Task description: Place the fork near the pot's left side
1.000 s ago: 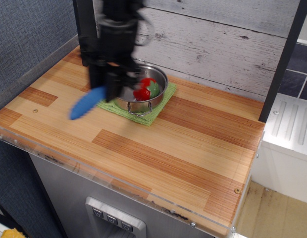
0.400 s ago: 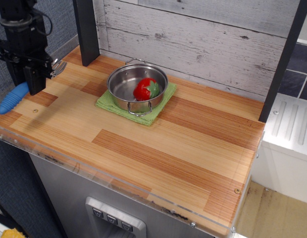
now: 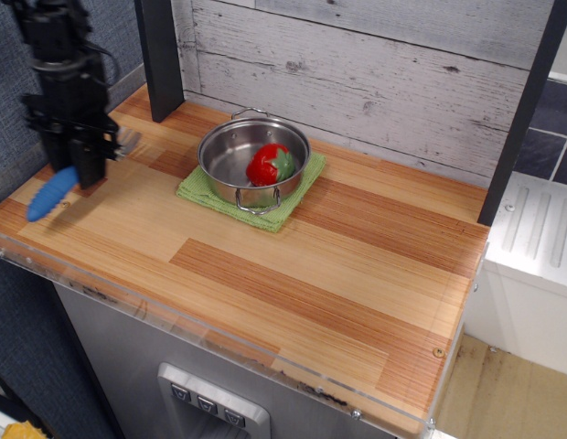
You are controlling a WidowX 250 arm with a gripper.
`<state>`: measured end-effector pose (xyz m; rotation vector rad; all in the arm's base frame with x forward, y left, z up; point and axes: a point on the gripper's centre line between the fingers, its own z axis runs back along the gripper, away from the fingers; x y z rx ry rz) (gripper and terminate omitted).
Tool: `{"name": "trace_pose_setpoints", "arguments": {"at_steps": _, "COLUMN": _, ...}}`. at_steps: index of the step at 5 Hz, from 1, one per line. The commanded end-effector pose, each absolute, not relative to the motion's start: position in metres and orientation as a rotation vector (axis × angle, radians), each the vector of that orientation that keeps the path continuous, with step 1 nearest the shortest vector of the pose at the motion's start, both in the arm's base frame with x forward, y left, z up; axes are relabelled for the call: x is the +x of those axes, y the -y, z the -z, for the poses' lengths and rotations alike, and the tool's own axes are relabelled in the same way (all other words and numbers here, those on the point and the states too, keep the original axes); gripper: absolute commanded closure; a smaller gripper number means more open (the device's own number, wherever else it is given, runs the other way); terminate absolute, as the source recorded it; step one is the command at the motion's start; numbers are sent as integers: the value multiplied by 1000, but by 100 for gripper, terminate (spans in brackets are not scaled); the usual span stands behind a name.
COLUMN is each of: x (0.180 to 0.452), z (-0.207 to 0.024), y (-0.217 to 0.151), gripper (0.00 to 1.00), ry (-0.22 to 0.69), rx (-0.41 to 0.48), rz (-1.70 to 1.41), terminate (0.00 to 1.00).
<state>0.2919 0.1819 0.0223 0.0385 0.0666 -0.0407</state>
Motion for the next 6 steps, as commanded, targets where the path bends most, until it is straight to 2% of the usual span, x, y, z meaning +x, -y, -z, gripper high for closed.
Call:
{"name": "trace_pose_setpoints", "arguments": {"at_steps": 1, "x": 301, "z": -58, "y": -163, "gripper": 0, "ry": -24, "rx": 105, "rz": 91, "terminate": 0}}
{"name": "trace_pose_setpoints", "arguments": {"at_steps": 2, "x": 302, "z": -91, "y": -150, "gripper": 0, "ry": 1, "rx": 128, "rz": 95, "terminate": 0}}
{"name": "trace_pose_setpoints", "arguments": {"at_steps": 3, "x": 309, "z": -115, "y": -112, "gripper": 0, "ry": 27, "rx": 120, "rz": 55, "terminate": 0}}
{"name": "trace_pose_setpoints", "arguments": {"at_steps": 4, "x": 312, "z": -111, "y": -91, "gripper": 0, "ry": 21, "rx": 54, "rz": 39, "terminate": 0}}
{"name": "trace_pose_setpoints", "arguments": {"at_steps": 5, "x": 312, "z": -111, "y": -91, "gripper": 0, "ry": 21, "rx": 54, "rz": 39, "terminate": 0}}
{"name": "trace_pose_setpoints", "arguments": {"at_steps": 6, "x": 312, "z": -111, "y": -91, "gripper": 0, "ry": 21, "rx": 54, "rz": 39, "terminate": 100}}
